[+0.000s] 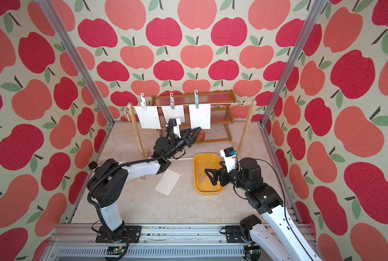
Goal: Remove the postcards from the strings
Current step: Pinch the postcard on the clothesline.
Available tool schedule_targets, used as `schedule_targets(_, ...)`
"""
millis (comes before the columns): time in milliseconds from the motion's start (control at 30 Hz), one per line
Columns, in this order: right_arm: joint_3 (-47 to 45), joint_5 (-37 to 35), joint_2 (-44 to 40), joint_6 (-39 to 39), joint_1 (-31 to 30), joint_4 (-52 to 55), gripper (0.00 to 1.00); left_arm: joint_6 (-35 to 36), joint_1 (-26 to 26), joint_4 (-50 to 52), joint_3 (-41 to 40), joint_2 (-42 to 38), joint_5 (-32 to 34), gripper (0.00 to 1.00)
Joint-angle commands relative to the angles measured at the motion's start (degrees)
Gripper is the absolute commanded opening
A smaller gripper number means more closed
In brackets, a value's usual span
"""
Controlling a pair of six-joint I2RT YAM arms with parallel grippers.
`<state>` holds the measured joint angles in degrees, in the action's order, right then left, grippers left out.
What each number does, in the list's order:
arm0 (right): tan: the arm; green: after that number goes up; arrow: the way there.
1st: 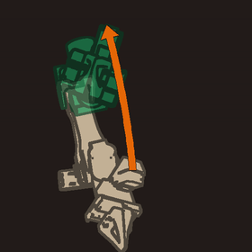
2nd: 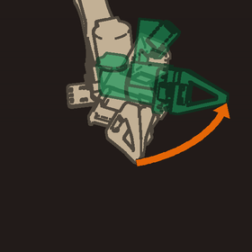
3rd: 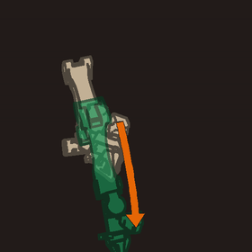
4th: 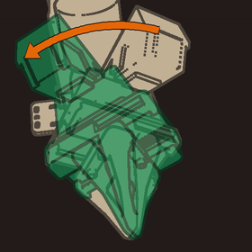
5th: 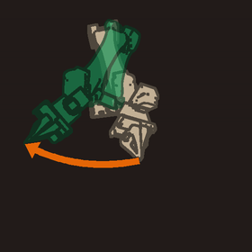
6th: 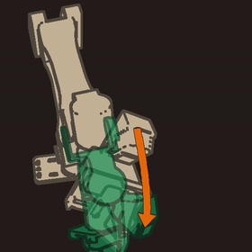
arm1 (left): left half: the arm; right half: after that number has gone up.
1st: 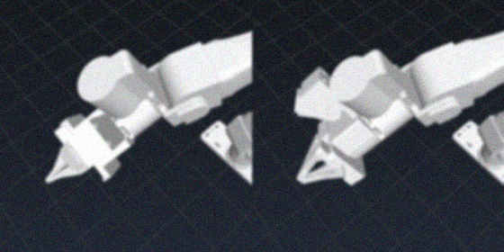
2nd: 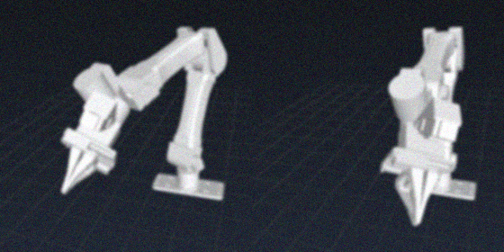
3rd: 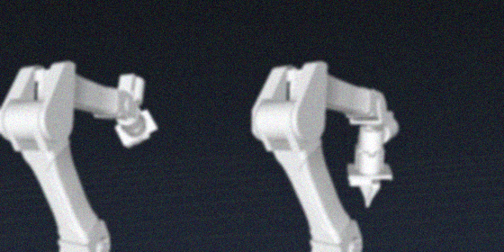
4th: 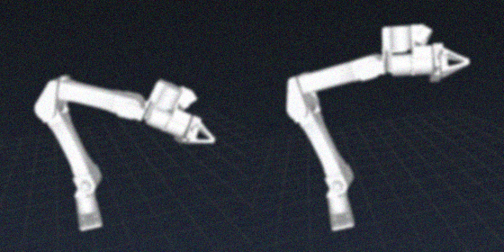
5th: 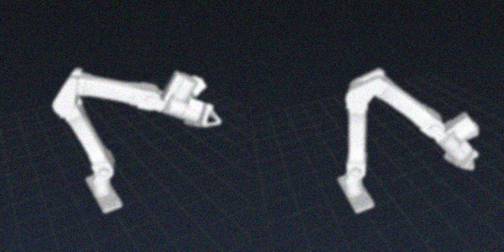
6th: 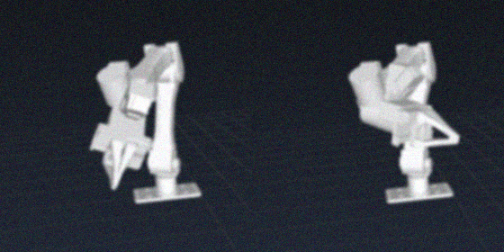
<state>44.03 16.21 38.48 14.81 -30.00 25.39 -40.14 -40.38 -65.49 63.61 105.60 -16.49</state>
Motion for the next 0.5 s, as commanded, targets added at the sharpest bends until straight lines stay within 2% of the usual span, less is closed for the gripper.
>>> schedule_targets(0, 0.5, 0.7, -0.2, -0.6, -0.2, -0.5, 0.99, -1.3, -0.3, -1.7, -1.6, -3.0, -0.6, 0.30)
schedule_targets(33, 0.9, 0.8, -0.1, -0.5, -0.2, -0.4, 0.99, -2.0, -0.3, -1.6, -2.0, -3.4, -0.5, 0.24)
schedule_targets(200, 3.5, 0.6, 0.4, -1.5, -0.2, 0.5, 0.99, -3.5, -0.3, 0.0, -3.0, -5.3, -1.9, 0.04)
schedule_targets(267, 4.8, 1.1, 1.0, -1.8, -0.2, 0.5, 0.99, -3.6, -0.3, 0.6, -3.6, -6.2, -1.9, 0.00)
schedule_targets(467, 9.9, 2.9, 3.0, -2.5, -0.2, 0.7, 0.99, -3.9, -0.2, 3.2, -5.3, -9.4, -2.6, 0.00)
